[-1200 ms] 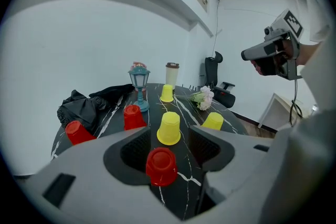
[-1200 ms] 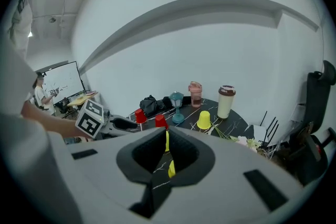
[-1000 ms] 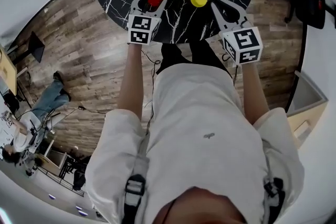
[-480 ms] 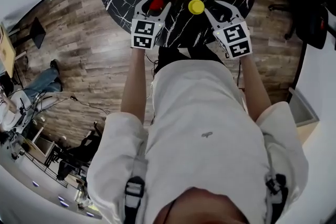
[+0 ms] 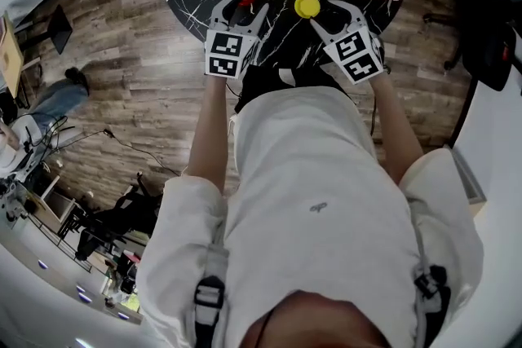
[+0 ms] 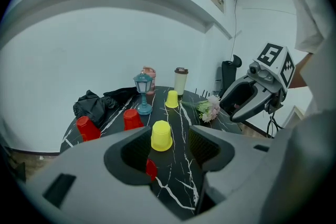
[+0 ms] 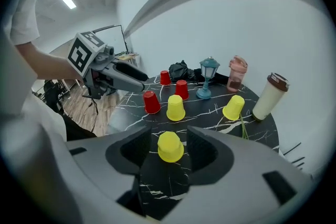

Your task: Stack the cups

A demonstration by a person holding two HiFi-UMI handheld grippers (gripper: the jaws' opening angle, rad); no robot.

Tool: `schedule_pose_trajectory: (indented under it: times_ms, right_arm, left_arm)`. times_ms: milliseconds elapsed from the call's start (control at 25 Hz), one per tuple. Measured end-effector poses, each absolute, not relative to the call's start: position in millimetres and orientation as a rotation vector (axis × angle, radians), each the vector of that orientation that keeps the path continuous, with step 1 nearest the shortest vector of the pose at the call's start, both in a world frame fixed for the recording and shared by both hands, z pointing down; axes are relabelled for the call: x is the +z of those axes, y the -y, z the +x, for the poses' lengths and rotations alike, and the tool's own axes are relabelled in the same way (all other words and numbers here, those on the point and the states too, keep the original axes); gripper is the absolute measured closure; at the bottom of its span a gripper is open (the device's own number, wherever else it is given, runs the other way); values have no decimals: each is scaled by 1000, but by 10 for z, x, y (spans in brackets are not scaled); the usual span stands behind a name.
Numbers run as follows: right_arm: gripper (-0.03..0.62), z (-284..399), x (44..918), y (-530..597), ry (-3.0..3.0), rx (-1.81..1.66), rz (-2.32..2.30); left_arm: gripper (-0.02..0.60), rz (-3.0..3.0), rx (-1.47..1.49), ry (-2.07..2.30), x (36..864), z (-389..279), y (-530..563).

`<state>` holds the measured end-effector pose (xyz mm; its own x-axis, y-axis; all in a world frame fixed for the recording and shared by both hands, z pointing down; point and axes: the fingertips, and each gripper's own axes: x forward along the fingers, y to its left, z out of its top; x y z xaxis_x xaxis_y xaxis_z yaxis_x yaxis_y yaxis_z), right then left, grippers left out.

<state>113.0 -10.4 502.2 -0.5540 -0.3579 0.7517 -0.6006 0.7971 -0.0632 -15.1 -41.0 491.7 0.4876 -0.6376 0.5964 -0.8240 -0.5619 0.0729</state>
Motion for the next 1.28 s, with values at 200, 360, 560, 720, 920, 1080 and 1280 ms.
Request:
schedule_pose_trajectory:
  times_ms: [200,360,560,720,920,1080,1280]
  right_arm:
    - [374,1057,5140,116,2217,375,653]
    - [361,1015,5260,100,2201,362,616]
    - [353,955,5381,81,2170,323,582]
    - [350,958,5490,87,2136,299,580]
    - [345,959,5624,92,2097,290,576]
    - [345,937,5724,73,2058,275,554]
    - [350,925,5797,72,2036,271,547]
  left_arm:
    - [367,2354,735,1248,4928,-179,305]
    - [367,2330,725,1259,4944,-189,223]
    - [368,2313,710,1260,4979,-250,174]
    - [367,2312,697,1249,5012,-275,155]
    - [367,2324,696,1242,4987,-326,186]
    - [367,2323,706,1238,4990,-372,178]
    - [367,2311,707,1243,5006,-392,142]
